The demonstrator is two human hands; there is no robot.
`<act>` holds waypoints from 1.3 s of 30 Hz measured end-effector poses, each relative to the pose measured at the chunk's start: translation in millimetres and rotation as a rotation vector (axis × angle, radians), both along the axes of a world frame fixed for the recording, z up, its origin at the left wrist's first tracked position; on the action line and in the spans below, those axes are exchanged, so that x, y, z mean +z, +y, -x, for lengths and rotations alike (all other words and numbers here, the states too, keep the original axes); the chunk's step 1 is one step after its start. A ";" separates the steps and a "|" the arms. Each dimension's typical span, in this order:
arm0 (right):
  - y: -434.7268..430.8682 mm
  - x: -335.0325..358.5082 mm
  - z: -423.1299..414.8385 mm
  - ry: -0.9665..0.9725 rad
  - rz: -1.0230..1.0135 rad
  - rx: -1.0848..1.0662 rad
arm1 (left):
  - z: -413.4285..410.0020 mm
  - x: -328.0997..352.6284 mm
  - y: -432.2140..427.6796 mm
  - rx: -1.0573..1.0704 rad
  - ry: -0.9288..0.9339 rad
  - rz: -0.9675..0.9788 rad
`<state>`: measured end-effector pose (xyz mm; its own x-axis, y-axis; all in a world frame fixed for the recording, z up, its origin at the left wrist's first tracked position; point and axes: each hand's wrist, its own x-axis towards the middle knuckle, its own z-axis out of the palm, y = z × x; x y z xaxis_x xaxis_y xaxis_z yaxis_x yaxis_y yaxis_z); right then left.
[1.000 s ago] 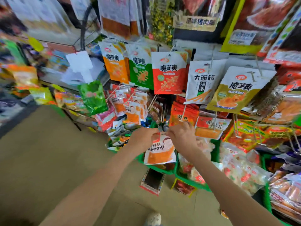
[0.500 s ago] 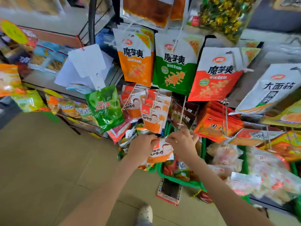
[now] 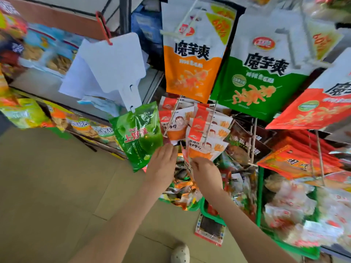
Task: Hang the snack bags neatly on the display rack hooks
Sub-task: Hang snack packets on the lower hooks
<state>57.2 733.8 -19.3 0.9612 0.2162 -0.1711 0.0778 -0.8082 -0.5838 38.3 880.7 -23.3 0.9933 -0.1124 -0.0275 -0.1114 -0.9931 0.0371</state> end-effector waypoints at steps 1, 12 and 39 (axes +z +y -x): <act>6.6 -2.1 -4.0 0.004 0.021 0.019 | -3.9 -4.5 3.6 -0.040 0.052 -0.060; 58.8 -8.0 -51.2 -0.049 0.379 0.196 | -36.3 -39.8 19.8 -0.126 0.252 -0.754; 97.8 -58.2 -91.1 -0.335 -0.265 0.020 | -6.7 -67.3 81.7 -0.254 -0.098 -0.743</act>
<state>148.3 831.6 -77.5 0.9495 0.2295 0.2142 0.3126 -0.6301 -0.7108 45.1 962.4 -90.6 0.9413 -0.3230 -0.0978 -0.3067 -0.6978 -0.6473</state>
